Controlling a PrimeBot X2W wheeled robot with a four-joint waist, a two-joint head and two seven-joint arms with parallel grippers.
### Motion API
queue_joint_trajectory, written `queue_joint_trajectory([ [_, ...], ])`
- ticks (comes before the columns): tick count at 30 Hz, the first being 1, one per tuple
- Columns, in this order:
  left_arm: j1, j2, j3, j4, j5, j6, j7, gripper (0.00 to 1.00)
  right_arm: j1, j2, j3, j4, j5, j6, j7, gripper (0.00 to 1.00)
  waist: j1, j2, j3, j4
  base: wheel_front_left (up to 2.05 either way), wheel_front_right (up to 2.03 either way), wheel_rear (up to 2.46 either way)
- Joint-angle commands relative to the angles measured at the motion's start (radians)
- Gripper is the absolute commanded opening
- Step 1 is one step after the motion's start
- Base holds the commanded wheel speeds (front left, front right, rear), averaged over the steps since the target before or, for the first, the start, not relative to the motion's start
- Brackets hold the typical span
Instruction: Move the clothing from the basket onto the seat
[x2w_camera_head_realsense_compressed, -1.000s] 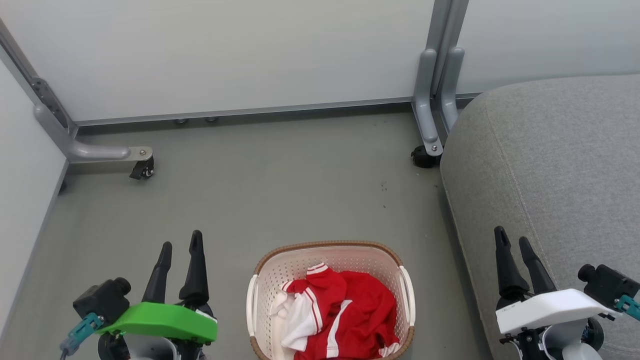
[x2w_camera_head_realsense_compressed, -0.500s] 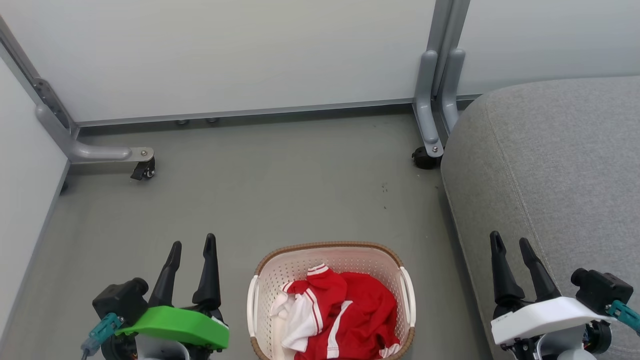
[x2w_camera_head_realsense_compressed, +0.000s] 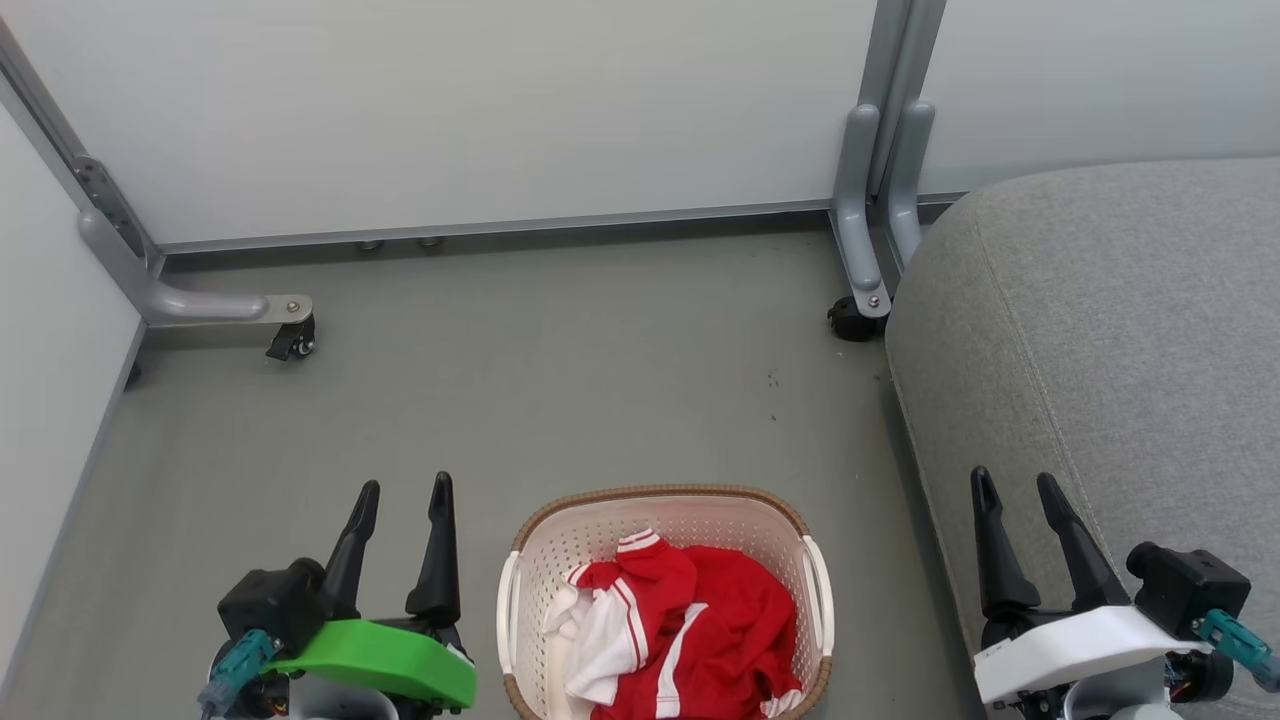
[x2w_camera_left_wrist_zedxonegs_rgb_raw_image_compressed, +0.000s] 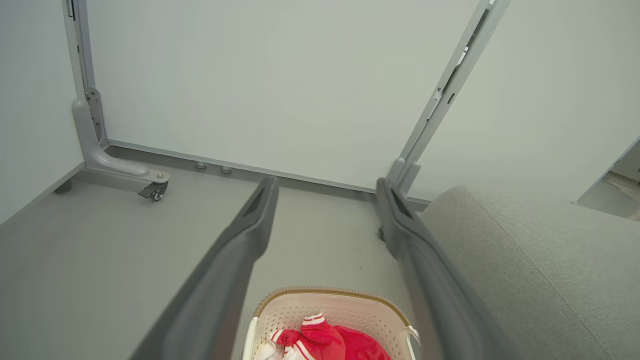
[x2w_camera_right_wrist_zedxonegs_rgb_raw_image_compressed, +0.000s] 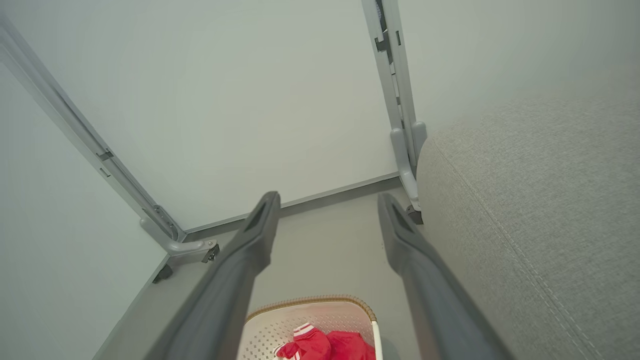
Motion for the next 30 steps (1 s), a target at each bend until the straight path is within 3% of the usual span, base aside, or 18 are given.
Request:
queue_joint_trajectory([
  [1,0.004,0.007,-0.002,-0.001,0.022,0.002,-0.009,1.00,0.009,-0.008,0.004,-0.012,-0.024,0.000,-0.009,1.00,0.0000,0.0000,0.000,0.000,0.00,0.00,0.00],
  [30,0.005,0.008,-0.046,0.029,0.217,0.006,-0.064,1.00,0.036,-0.010,0.024,-0.035,-0.240,0.001,-0.064,1.00,0.0000,0.0000,0.002,0.011,0.00,0.00,0.00],
])
